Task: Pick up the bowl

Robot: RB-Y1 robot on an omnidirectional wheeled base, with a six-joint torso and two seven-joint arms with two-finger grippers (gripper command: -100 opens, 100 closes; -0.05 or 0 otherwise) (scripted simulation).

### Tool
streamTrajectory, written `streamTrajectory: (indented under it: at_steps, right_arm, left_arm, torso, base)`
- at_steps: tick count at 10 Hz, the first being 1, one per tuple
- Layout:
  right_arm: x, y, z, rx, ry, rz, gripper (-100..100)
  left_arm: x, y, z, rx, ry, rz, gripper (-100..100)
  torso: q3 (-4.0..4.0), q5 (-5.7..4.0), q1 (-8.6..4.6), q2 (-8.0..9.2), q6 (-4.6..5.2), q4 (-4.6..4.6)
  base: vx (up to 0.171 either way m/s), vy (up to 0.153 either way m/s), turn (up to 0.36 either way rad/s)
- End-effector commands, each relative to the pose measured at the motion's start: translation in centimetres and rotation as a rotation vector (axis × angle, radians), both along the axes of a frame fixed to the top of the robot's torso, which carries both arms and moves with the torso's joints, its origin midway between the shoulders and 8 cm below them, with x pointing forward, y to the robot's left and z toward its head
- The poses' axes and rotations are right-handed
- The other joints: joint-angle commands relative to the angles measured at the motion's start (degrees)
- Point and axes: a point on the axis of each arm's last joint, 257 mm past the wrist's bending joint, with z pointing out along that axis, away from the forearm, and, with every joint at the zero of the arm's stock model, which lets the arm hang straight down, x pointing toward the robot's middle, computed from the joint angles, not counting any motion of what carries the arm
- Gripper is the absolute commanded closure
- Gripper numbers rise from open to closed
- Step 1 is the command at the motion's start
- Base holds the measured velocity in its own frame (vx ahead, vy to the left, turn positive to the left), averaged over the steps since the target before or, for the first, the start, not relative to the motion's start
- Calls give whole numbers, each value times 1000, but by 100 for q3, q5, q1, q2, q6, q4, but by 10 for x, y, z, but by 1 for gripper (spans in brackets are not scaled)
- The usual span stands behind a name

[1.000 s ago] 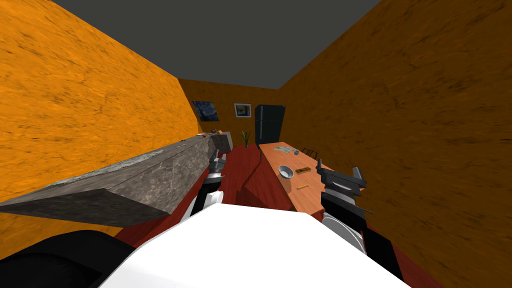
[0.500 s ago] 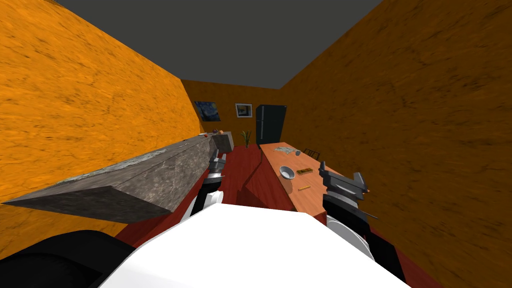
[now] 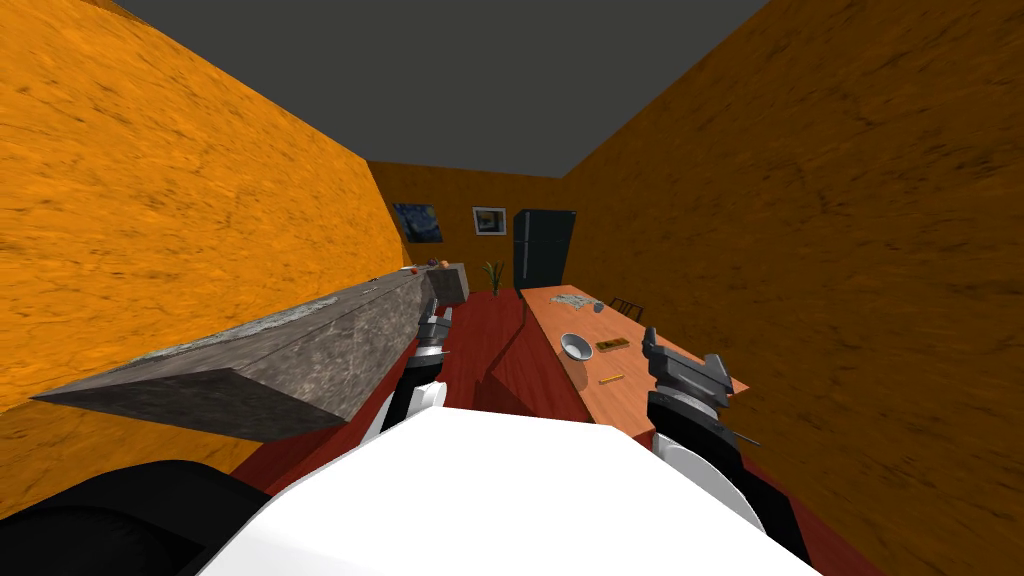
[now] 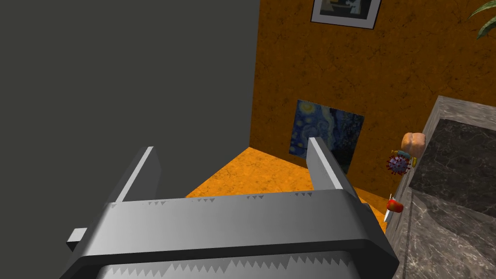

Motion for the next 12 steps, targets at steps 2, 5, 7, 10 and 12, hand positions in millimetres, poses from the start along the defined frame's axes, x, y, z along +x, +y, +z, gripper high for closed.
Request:
streamTrajectory:
  at_steps: [2, 5, 7, 10, 12]
  right_arm:
    - [-1, -5, -10, 71, -8, 9, -100]
    - [-5, -14, -27, 184, -27, 14, -100]
    - [-9, -20, -39, 258, -40, 10, -100]
    - [-8, -23, -52, 338, -48, 19, -100]
    - [-13, -29, -64, 410, -61, 12, -100]
  left_arm:
    - [0, 0, 0, 0, 0, 0, 0]
    - [0, 0, 0, 0, 0, 0, 0]
    - [0, 0, 0, 0, 0, 0, 0]
    - [0, 0, 0, 0, 0, 0, 0]
    - [0, 0, 0, 0, 0, 0, 0]
  torso:
    - [1, 0, 0, 2, 1, 0]
    - [0, 0, -1, -1, 0, 0]
    - [2, 0, 0, 4, 0, 1]
    - [0, 0, 0, 0, 0, 0]
    - [0, 0, 1, 0, -1, 0]
  base:
    - [5, 1, -4]
    - [17, 3, 36]
    - [13, 5, 34]
    - [13, 3, 13]
    - [27, 6, 54]
